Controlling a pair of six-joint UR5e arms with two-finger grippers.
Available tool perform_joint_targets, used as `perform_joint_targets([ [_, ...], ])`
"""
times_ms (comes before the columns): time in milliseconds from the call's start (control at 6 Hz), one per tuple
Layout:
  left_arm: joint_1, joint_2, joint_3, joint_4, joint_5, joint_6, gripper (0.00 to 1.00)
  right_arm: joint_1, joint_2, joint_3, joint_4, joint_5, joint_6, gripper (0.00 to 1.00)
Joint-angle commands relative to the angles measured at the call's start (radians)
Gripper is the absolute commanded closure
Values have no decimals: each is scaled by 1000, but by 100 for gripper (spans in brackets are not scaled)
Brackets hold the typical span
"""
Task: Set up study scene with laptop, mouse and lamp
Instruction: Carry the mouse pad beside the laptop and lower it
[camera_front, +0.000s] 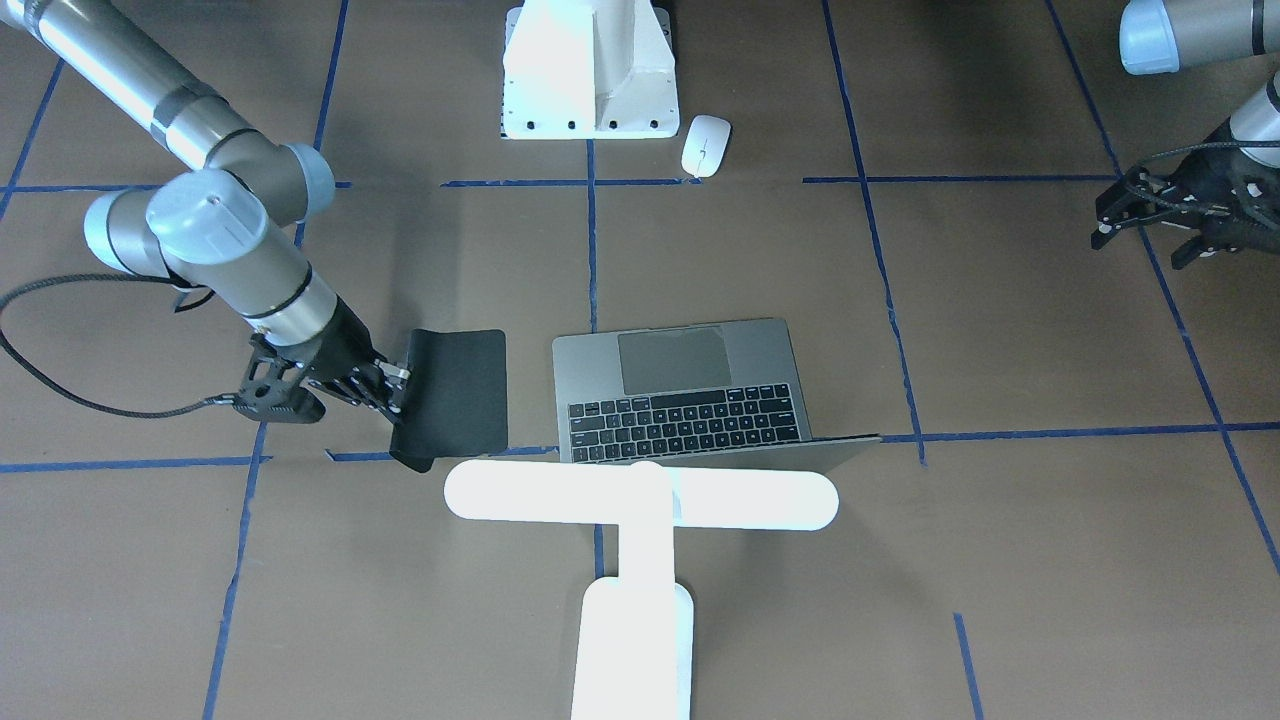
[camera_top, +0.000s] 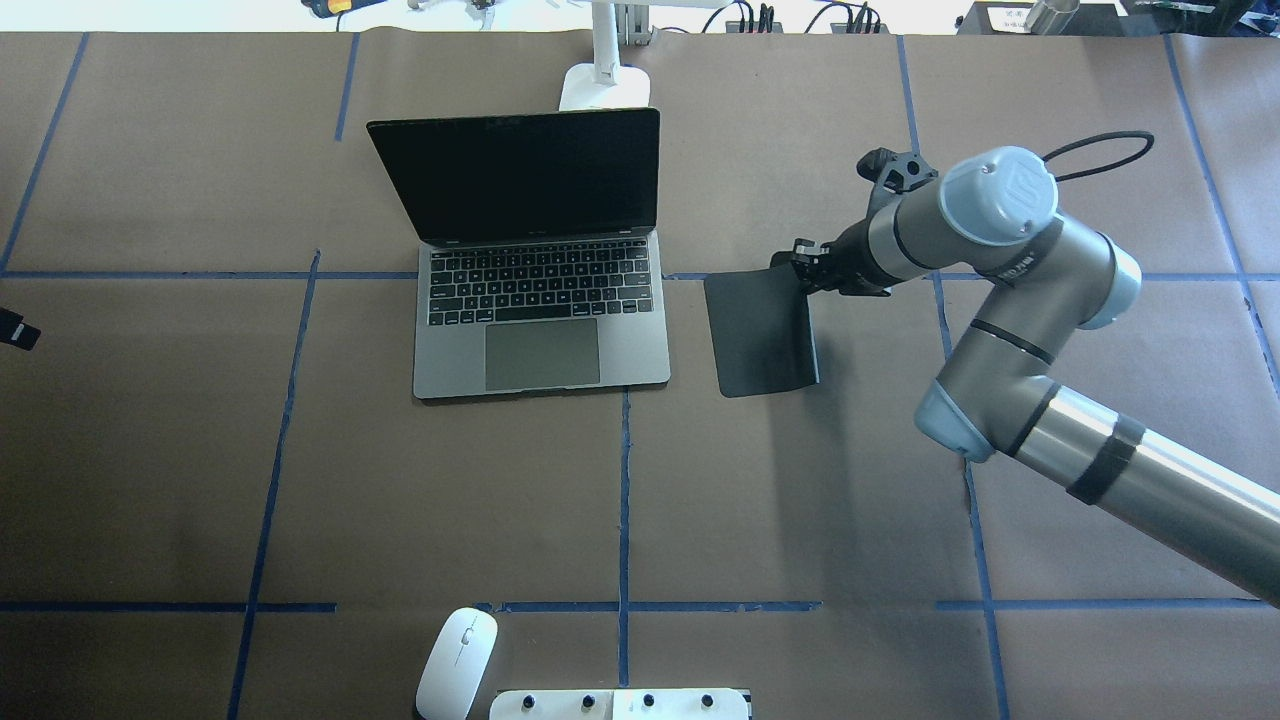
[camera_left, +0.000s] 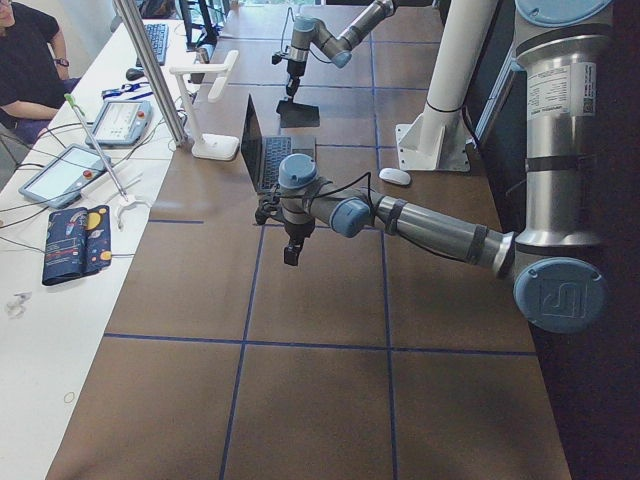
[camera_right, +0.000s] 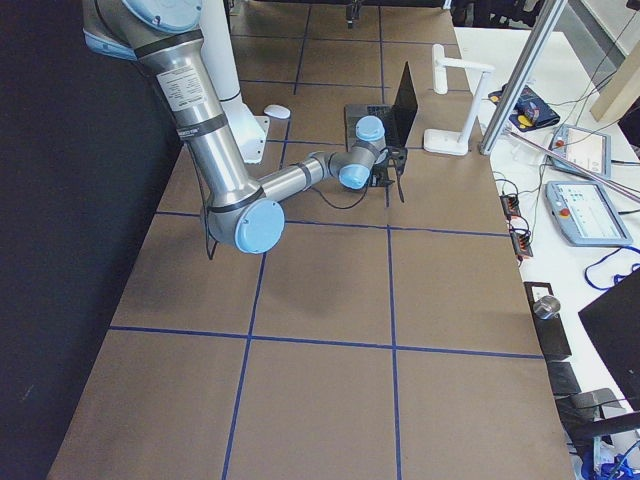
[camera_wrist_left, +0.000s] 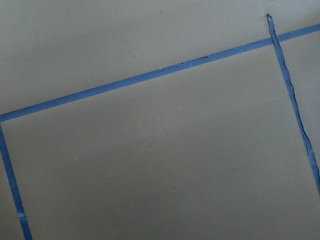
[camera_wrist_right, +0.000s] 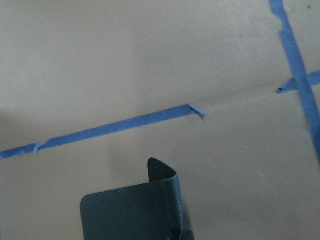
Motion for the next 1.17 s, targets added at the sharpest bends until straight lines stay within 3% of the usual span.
perform_joint_targets([
  [0,1,-2,2,0,0,1,0,39,36,-51,-2,12,-68,100],
  [167,1,-2,2,0,0,0,0,43,28,-57,-3,10,-81,100],
  [333,1,-2,2,0,0,-1,0,43,30,-55,-8,10,-76,66],
  [500,1,-3,2,0,0,-2,0,32,22,-51,-8,7,-82,1],
  [667,4,-9,-12,-11,1,-1,0,52,17,-46,-13,37,-86,0],
  [1000,77,-81,-58,-137,15,-263,0,172,5,-14,-138,168,-313,0],
])
